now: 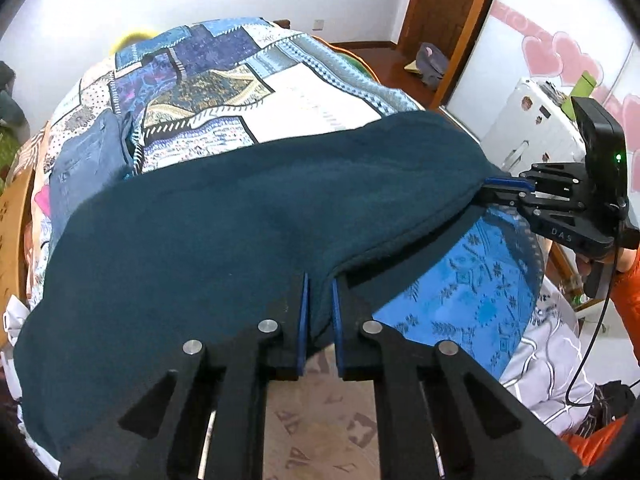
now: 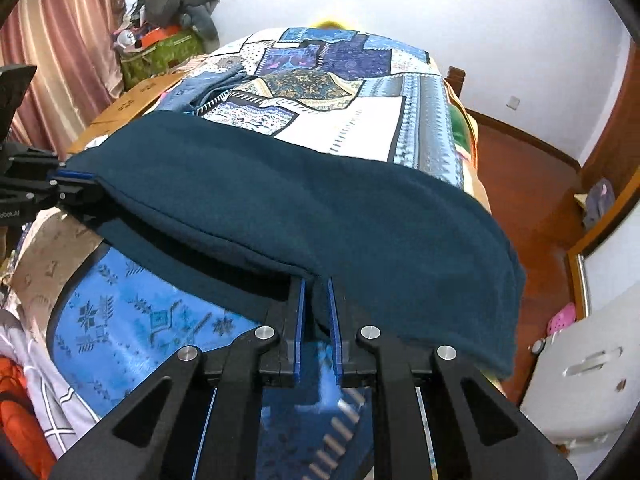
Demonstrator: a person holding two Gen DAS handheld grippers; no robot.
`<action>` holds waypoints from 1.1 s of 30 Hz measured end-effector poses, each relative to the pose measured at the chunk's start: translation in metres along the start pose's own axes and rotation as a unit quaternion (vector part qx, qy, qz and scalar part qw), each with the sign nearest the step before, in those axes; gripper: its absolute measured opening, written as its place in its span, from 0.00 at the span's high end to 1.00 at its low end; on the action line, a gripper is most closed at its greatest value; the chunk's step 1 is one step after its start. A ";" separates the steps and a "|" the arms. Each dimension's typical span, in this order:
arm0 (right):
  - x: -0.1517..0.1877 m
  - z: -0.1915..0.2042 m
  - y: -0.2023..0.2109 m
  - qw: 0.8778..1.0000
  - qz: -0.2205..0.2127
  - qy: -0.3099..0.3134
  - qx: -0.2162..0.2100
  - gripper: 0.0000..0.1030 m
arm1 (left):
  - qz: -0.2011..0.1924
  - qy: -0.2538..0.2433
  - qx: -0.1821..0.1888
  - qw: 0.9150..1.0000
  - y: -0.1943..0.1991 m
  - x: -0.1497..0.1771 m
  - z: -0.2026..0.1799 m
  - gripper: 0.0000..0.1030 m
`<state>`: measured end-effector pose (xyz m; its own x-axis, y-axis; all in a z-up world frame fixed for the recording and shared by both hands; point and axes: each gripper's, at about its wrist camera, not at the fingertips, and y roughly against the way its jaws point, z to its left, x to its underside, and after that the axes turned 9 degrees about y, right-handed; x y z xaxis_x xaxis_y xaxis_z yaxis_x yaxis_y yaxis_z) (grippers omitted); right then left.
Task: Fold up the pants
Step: 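Lay the stretched teal pants flat across the bed with both grippers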
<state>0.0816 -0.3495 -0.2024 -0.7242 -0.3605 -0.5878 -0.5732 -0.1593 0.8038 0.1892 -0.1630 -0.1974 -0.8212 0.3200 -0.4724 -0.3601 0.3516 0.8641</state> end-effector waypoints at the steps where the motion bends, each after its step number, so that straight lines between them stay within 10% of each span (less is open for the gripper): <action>1: 0.003 0.002 -0.001 1.000 0.001 -0.004 0.002 0.90 | 0.002 -0.001 -0.003 1.000 -0.002 0.003 -0.002 0.90; 5: 0.009 0.002 0.004 1.000 -0.007 -0.028 0.001 0.85 | 0.006 0.008 -0.003 1.000 -0.003 0.010 -0.003 0.88; 15: 0.023 -0.027 0.032 0.991 -0.031 -0.131 -0.013 0.68 | -0.017 0.016 -0.001 1.000 0.024 0.015 -0.002 0.30; 19: 0.019 -0.044 0.030 0.984 -0.050 -0.172 0.017 0.43 | -0.034 0.038 -0.032 0.998 0.029 0.005 0.015 0.27; 33: 0.066 -0.087 0.012 0.949 -0.031 -0.312 0.030 0.31 | -0.042 0.108 -0.121 0.986 0.014 -0.009 0.080 0.17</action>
<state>0.0606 -0.4552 -0.2237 -0.7638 0.2653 -0.5884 -0.6293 -0.1033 0.7702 0.2270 -0.0907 -0.1949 -0.8497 0.0950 -0.5186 -0.5043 0.1407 0.8520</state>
